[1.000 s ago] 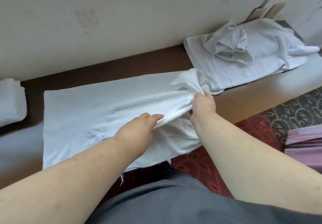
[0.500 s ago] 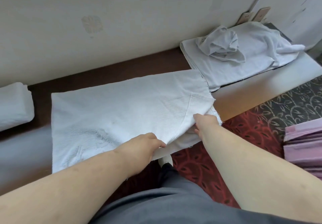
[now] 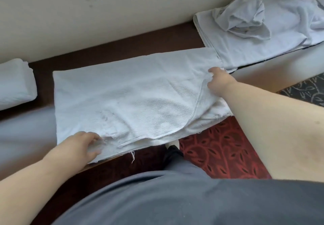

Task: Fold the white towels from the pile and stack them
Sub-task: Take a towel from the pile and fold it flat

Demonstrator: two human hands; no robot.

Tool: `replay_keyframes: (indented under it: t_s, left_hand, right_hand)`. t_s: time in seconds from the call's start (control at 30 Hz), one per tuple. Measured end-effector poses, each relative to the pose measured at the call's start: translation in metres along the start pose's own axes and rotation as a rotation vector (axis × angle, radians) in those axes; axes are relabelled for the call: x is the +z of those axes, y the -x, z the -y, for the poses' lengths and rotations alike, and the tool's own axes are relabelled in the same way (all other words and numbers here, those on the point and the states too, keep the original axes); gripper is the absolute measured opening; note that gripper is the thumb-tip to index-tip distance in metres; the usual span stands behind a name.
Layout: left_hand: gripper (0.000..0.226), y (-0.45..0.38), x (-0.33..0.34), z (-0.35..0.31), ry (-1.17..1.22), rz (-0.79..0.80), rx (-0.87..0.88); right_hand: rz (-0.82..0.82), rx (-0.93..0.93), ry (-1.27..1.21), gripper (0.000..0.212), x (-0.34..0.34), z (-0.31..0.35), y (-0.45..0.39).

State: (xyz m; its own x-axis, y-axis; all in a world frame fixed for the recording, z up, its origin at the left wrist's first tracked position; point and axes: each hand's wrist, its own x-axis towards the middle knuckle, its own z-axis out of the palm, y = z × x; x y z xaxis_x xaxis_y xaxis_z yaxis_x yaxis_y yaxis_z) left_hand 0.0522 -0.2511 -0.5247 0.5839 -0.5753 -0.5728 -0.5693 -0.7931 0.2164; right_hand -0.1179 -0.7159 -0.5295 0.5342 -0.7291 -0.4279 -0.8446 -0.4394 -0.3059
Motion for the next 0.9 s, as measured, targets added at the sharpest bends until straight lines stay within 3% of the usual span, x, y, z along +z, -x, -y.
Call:
replay_keyframes:
  t_s: [0.1, 0.2, 0.37, 0.47, 0.53, 0.63, 0.73, 0.8, 0.9]
  left_hand:
    - [0.055, 0.009, 0.011, 0.021, -0.136, 0.078, 0.028]
    - [0.051, 0.006, 0.017, 0.022, -0.149, -0.015, 0.041]
    - [0.030, 0.006, 0.014, 0.026, -0.105, -0.005, 0.050]
    - [0.024, 0.020, 0.010, 0.029, -0.026, 0.021, 0.029]
    - [0.019, 0.030, 0.009, 0.035, 0.081, -0.035, 0.017]
    - [0.017, 0.039, 0.007, 0.046, 0.251, -0.222, -0.118]
    - [0.037, 0.034, 0.007, 0.052, 0.454, -0.352, -0.443]
    - [0.049, 0.028, 0.011, 0.050, 0.641, -0.314, -0.653]
    - [0.053, 0.021, 0.028, 0.040, 0.773, -0.300, -0.746]
  right_hand:
    - [-0.090, -0.068, 0.017, 0.027, -0.008, -0.010, 0.006]
    - [-0.046, -0.138, -0.001, 0.024, -0.019, -0.034, 0.033]
    - [0.245, -0.123, 0.407, 0.021, -0.026, -0.090, 0.070]
    - [0.419, -0.020, 0.724, 0.020, -0.026, -0.078, 0.063]
    - [0.313, -0.071, 0.818, 0.024, -0.026, -0.034, 0.049]
    - [0.151, -0.250, 0.557, 0.030, -0.020, 0.071, 0.033]
    - [0.162, -0.545, 0.353, 0.025, 0.004, 0.194, 0.028]
    - [0.198, -0.705, 0.293, 0.023, 0.033, 0.271, 0.019]
    - [0.260, -0.873, 0.254, 0.034, 0.089, 0.364, 0.007]
